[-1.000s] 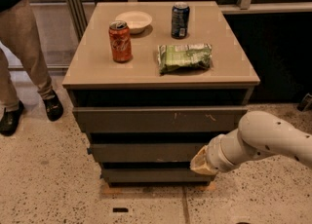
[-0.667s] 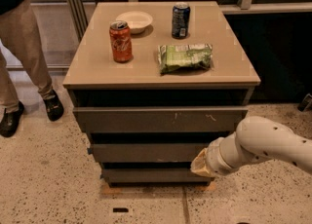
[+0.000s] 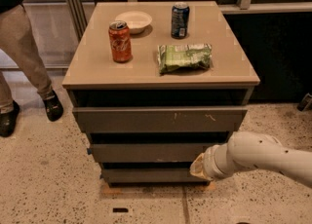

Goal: Open middle drawer

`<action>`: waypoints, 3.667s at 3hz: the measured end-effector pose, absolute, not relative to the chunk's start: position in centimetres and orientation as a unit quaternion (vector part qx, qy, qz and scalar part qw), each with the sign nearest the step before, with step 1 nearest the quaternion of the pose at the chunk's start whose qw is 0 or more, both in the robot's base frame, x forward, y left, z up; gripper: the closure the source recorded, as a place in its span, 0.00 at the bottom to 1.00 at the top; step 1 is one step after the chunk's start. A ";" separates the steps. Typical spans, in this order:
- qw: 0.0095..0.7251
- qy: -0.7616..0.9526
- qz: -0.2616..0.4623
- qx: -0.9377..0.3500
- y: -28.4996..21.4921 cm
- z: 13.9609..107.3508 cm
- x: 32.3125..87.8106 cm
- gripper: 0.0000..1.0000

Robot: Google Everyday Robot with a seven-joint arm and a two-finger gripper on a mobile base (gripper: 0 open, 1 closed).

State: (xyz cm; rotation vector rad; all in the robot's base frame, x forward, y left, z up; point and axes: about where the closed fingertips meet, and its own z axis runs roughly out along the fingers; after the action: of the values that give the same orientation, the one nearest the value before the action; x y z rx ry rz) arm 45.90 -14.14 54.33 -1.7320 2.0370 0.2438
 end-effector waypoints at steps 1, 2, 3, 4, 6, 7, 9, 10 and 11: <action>0.232 0.738 0.077 -0.629 -14.6 52.6 47.1 0.58; 0.233 0.738 0.069 -0.630 -14.9 51.3 48.2 0.35; 0.236 0.738 0.069 -0.629 -15.1 50.1 49.3 0.12; 0.244 0.737 0.073 -0.626 -15.4 48.8 50.4 0.00; 0.244 0.741 0.102 -0.617 -15.2 45.1 52.5 0.00; 0.241 0.733 0.115 -0.626 -14.4 43.9 53.7 0.00; 0.206 0.710 0.112 -0.664 -12.0 42.5 56.9 0.00; 0.206 0.710 0.112 -0.664 -12.0 42.5 56.9 0.00; 0.197 0.715 0.119 -0.661 -12.3 42.2 56.7 0.00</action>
Offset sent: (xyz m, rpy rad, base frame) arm 0.0381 -0.0137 -0.0436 -0.0354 -0.0528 -0.0143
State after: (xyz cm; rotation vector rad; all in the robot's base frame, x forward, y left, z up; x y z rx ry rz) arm 56.67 -12.28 42.19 -1.8501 2.0012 0.3340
